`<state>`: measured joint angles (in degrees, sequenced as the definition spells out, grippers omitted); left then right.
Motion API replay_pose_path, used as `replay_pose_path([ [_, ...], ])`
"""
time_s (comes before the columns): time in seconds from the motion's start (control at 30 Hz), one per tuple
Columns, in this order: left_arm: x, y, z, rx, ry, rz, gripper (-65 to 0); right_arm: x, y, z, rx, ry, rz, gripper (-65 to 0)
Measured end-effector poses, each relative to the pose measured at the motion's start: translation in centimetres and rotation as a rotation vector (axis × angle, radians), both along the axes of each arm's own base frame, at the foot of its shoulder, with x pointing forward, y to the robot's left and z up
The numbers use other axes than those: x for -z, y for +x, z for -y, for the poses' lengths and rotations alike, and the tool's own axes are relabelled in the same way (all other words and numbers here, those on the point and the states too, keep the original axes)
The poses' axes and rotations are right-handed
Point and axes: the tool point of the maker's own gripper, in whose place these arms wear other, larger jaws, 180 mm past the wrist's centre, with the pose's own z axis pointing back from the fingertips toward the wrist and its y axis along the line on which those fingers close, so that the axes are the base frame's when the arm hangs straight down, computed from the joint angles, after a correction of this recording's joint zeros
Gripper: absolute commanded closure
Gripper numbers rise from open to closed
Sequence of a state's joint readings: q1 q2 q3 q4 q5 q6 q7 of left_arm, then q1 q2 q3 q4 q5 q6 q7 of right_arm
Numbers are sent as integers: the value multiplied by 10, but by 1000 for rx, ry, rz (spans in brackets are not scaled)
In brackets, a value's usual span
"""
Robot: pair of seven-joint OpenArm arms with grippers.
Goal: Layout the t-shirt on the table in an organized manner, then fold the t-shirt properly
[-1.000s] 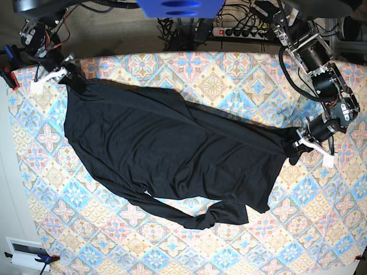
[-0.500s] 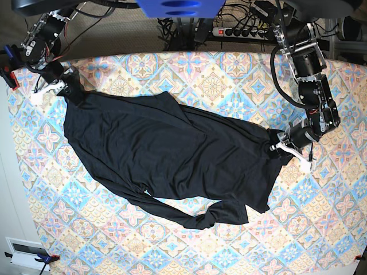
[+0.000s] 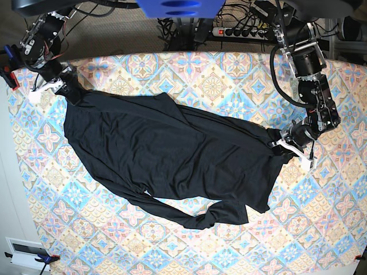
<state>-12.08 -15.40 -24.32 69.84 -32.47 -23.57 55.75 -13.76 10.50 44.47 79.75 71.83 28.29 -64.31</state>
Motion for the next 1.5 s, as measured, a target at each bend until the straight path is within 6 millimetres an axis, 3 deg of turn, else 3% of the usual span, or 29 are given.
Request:
replay_pose_path([
  [0.27, 6, -12, -15, -11, 26, -25, -232, -2, 3, 3, 20, -4, 17, -21],
  [0.37, 8, -18, -23, -43, 10, -30, -240, -2, 2, 3, 20, -4, 15, -21],
  [0.53, 10, -46, -58, -149, -54, -95, -240, -2, 2, 3, 20, -5, 15, -21],
  [0.67, 7, -52, -68, -194, -96, -83, -240, -3, 3, 3, 21, -1, 19, -21],
  [0.87, 18, -57, -54, -199, -124, -92, -240, -3, 3, 2, 21, 0, 20, -21],
  [1.37, 22, -29, -12, -175, -124, -32, -236, -3, 1, 3, 16, -6, 16, -21],
  [1.43, 22, -28, -10, -175, -126, -31, -200, -2, -1, 2, 14, -6, 10, -25],
  [1.5, 23, -28, -8, -173, -126, -35, -120, -1, -1, 2, 13, -5, 8, -40],
])
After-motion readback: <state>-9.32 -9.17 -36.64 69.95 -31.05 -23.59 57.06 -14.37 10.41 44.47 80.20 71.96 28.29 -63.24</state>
